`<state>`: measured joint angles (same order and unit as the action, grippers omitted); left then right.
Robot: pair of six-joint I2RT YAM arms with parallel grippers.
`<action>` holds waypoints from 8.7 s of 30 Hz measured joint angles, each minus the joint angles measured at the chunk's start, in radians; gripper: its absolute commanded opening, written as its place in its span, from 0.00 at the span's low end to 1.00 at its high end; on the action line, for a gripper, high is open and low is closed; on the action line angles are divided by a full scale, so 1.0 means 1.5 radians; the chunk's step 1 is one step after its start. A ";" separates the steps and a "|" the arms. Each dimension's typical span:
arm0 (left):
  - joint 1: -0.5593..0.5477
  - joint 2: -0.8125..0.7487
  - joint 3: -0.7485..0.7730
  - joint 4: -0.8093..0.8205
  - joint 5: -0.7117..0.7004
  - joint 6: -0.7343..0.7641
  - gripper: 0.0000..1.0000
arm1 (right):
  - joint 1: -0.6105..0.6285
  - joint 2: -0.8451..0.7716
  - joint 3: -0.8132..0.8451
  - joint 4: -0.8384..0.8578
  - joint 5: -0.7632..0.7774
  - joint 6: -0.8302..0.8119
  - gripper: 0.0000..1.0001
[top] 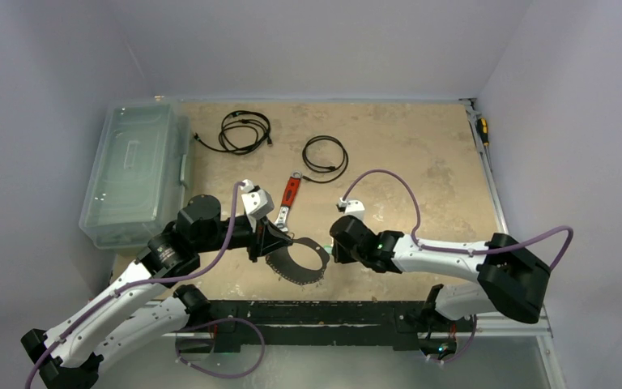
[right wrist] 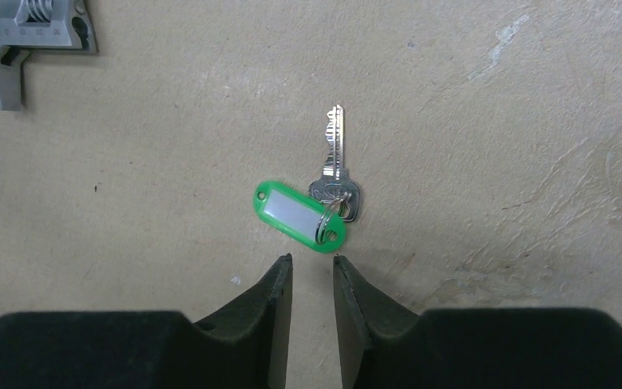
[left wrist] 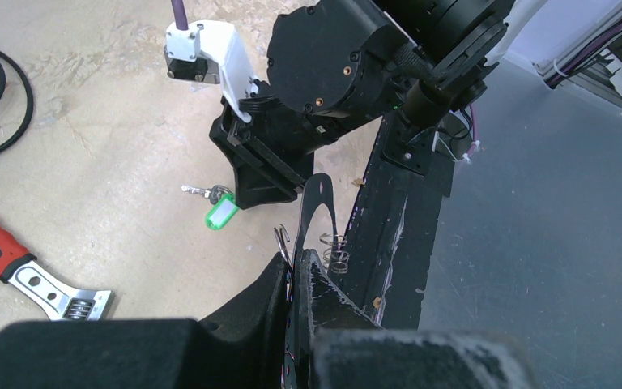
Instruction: Put the keys on the keyring
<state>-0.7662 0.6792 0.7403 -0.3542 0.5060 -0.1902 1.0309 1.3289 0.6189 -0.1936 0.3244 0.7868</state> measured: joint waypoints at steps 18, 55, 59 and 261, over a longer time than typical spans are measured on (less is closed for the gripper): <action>0.000 0.000 0.000 0.000 0.000 0.000 0.00 | 0.002 0.027 0.000 0.017 0.023 0.000 0.00; 0.000 0.008 0.000 0.001 0.007 0.000 0.00 | 0.002 0.022 -0.004 -0.016 0.068 -0.001 0.15; 0.000 0.008 0.000 0.001 0.007 0.000 0.00 | 0.002 0.022 -0.004 -0.015 0.069 -0.001 0.08; 0.000 0.019 -0.040 0.109 0.076 0.047 0.00 | 0.006 -0.228 0.205 -0.006 -0.344 -0.308 0.00</action>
<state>-0.7662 0.7071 0.6804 -0.1902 0.6205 -0.1200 1.0405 0.9867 0.9264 -0.2031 -0.1917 0.3252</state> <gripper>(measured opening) 0.034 0.007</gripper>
